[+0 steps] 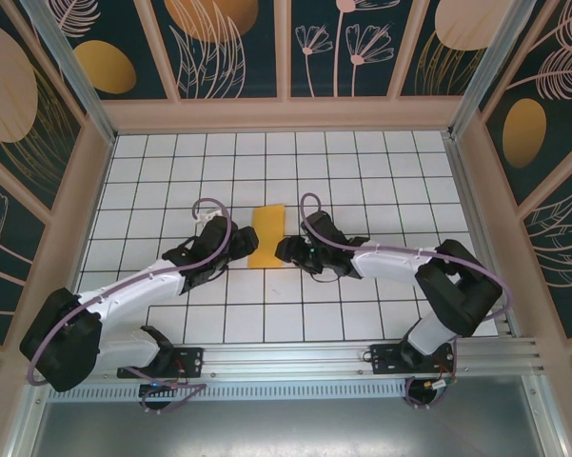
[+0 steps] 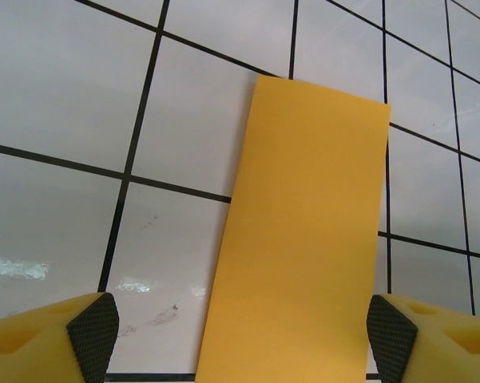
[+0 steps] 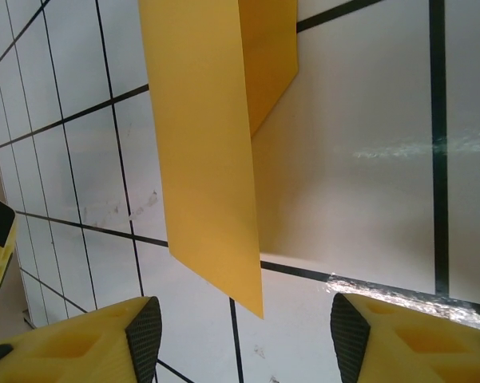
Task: Fold a paper plane with a square sheet of paper (pick it up from the middle)
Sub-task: Turn over the paper at the center of the table, then third fold the triangle at the center of the table.
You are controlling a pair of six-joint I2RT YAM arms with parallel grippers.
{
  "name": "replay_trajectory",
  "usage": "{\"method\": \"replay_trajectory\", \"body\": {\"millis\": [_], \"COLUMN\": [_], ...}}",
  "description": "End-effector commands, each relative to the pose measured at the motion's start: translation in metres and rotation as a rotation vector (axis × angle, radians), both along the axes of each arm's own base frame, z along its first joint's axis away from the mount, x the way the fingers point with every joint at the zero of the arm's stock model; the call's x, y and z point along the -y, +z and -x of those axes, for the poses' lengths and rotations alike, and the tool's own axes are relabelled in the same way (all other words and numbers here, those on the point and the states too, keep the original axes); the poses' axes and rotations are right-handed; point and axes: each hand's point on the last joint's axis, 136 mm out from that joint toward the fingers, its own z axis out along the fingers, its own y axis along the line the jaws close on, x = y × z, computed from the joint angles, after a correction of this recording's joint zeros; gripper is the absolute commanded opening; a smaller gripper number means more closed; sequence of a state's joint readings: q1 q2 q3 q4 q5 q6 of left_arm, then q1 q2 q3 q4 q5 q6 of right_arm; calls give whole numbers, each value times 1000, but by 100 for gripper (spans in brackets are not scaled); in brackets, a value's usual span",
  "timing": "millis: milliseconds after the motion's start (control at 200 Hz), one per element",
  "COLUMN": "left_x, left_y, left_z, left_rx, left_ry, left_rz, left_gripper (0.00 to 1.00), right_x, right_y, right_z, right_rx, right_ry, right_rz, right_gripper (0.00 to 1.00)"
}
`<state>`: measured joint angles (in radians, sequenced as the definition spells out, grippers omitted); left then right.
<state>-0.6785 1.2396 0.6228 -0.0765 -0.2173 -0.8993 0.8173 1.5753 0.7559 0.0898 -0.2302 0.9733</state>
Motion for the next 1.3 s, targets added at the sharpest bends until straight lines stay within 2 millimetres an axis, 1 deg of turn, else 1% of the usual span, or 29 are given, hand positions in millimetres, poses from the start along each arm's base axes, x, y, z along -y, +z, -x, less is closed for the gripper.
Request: {"method": "replay_trajectory", "body": {"millis": [0,110,175,250,360,400,465,530,660,771,841,936,1066,1161,1291], "left_x": [5,5,6,7,10,11,15,20,32,48,57,68,77,78,73], "left_y": [3,0,-2,-3,-4,-4,-4,-3,1,5,3,2,-12,-25,-45], "left_z": [-4,-4,-4,-4,-5,-5,-5,-5,-3,1,2,1,-5,-11,-16], "left_rx": [13,3,-1,-5,-8,-9,-10,-10,4,20,18,14,-16,-42,-78], "left_ry": [-2,-4,-7,-11,-25,-32,-49,-72,-139,-220,-259,-300,-320,-306,-271], "left_rz": [61,61,64,70,87,93,113,142,193,258,286,318,309,282,228], "left_gripper": [84,84,84,84,84,83,82,81,73,63,56,48,41,37,33], "right_x": [-20,-26,-30,-33,-32,-30,-24,-17,0,15,23,27,24,24,24], "right_y": [7,-1,-1,-3,-8,-10,-12,-12,-9,-8,-8,-9,-9,-10,-8], "right_z": [-5,-5,-6,-6,-8,-8,-7,-5,7,19,24,25,22,17,14], "right_rx": [-3,-16,-10,-9,-5,-2,2,9,-9,-43,-61,-73,-78,-75,-75], "right_ry": [1,9,14,19,27,32,48,80,192,279,315,317,298,269,233], "right_rz": [-56,-55,-62,-62,-36,-15,22,51,93,108,108,104,81,82,63], "right_gripper": [58,51,46,38,19,10,0,0,0,0,0,0,0,0,10]}}
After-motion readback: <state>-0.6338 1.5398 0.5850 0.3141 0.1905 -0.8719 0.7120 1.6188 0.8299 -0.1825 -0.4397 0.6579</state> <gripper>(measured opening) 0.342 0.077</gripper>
